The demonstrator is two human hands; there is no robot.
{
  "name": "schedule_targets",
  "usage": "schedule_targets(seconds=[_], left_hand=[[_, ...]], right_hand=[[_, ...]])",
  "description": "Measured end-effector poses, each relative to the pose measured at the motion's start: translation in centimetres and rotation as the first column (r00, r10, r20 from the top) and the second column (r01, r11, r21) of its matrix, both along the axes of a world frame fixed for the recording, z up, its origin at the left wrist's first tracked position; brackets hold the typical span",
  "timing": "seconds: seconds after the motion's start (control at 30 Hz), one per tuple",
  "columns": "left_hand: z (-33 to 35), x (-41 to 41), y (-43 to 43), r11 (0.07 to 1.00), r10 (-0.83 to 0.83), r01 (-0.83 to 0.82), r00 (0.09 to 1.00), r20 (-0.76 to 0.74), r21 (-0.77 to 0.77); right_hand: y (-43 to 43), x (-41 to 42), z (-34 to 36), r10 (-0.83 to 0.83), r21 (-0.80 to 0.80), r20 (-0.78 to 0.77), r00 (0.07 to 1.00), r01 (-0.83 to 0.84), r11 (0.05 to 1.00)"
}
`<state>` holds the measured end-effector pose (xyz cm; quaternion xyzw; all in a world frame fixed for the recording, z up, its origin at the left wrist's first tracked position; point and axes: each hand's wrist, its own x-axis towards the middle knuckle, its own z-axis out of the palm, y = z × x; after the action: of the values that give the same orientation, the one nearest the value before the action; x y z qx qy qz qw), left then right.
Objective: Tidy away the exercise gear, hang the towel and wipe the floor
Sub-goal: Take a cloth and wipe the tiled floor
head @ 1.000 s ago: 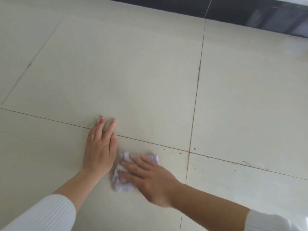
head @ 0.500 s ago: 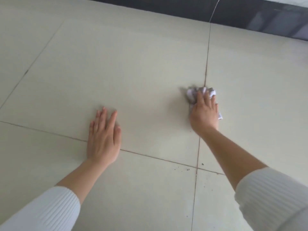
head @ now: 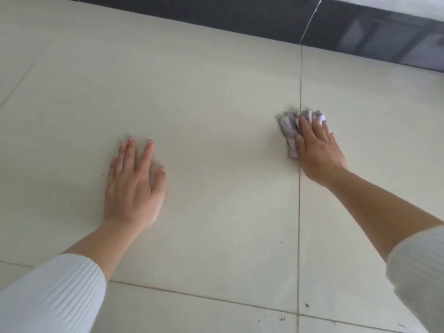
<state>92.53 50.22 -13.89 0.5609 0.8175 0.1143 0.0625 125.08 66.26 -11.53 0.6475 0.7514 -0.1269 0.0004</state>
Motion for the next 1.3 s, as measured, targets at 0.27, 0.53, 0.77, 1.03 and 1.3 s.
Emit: schedule_targets(seconds=[0.27, 0.53, 0.77, 1.03, 1.3], left_hand=[[0.4, 0.1, 0.0, 1.0, 0.002, -0.002, 1.0, -0.006, -0.031], [1.0, 0.2, 0.1, 0.998, 0.013, -0.011, 1.0, 0.026, -0.066], [0.9, 0.3, 0.2, 0.995, 0.021, -0.02, 1.0, 0.007, -0.093], [0.9, 0.4, 0.2, 0.997, 0.02, -0.02, 1.0, -0.006, -0.068], [1.1, 0.4, 0.1, 0.997, 0.019, -0.019, 1.0, 0.011, -0.079]], right_hand=[[0.3, -10.2, -0.8, 0.161, 0.104, -0.121, 0.979, -0.149, 0.983], [-10.2, -5.7, 0.0, 0.792, -0.045, -0.09, 0.604, -0.797, 0.603], [4.4, -5.3, 0.1, 0.03, -0.02, 0.025, 0.999, -0.03, 0.999], [7.5, -17.8, -0.5, 0.19, 0.028, -0.063, 0.98, -0.189, 0.982], [-4.1, -14.1, -0.7, 0.806, -0.005, -0.144, 0.574, -0.815, 0.579]])
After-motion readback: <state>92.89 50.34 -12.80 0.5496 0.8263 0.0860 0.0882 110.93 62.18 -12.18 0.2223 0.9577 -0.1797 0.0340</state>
